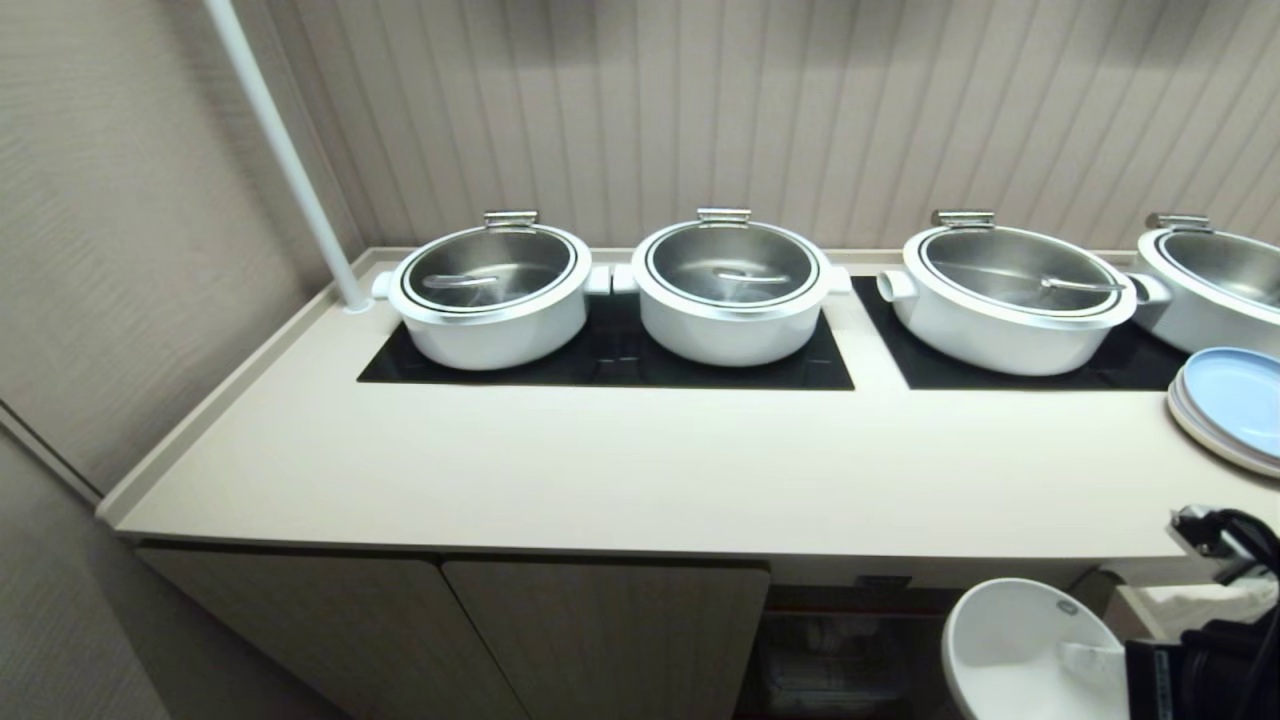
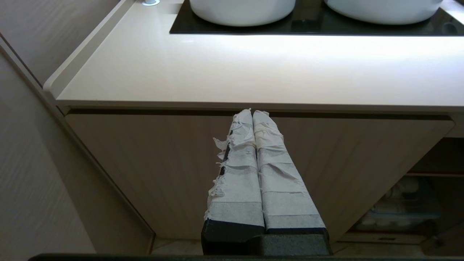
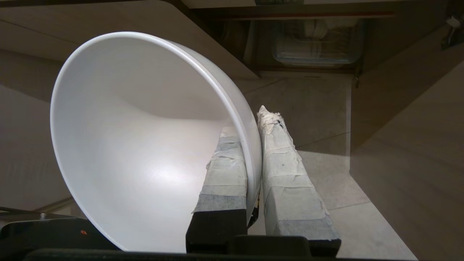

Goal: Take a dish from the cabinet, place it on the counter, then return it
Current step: Place it on the table

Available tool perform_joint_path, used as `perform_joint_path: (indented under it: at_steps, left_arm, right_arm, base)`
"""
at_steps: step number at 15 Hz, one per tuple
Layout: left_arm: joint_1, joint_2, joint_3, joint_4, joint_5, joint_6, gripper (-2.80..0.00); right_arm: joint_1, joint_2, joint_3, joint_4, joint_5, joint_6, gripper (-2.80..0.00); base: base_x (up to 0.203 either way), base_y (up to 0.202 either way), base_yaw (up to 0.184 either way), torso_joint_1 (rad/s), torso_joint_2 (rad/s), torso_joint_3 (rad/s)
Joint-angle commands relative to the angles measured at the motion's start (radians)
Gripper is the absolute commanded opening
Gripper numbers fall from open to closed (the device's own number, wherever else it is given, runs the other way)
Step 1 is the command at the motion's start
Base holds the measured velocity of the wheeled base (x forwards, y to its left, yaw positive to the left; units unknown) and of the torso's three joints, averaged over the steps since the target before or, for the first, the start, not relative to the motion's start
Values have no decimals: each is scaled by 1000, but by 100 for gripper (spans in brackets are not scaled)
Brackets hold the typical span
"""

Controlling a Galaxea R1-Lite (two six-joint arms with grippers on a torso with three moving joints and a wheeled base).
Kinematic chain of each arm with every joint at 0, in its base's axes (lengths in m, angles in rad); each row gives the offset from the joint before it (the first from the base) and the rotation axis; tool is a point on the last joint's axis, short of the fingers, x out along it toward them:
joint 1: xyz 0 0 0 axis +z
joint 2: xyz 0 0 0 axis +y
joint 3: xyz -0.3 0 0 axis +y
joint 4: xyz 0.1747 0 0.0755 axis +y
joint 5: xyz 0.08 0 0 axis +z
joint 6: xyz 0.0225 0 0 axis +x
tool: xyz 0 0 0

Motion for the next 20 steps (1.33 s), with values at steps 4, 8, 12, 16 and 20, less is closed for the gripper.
perform_joint_path:
  at_steps: [4, 8, 12, 16, 20]
  left_arm:
    - [0, 0, 0, -1, 0, -1, -280]
    - [0, 0, -1, 0, 0, -1, -280]
    - [0, 0, -1, 0, 0, -1, -280]
    - [0, 0, -1, 0, 0, -1, -280]
    - [0, 0, -1, 0, 0, -1, -280]
  right_arm:
    - [0, -1, 3, -3, -4, 3, -280]
    - [0, 0, -9, -6, -3, 13, -280]
    - [-4, 4, -51, 26, -7, 69, -280]
    - [-20, 23, -127, 134, -6, 71, -280]
    - [-94, 125, -231, 154, -5, 67, -280]
  base:
    - [0, 0, 0, -2, -1, 7]
    - [0, 0, 0, 0, 0, 0]
    - [0, 0, 0, 0, 0, 0]
    - [0, 0, 0, 0, 0, 0]
    - [0, 0, 0, 0, 0, 0]
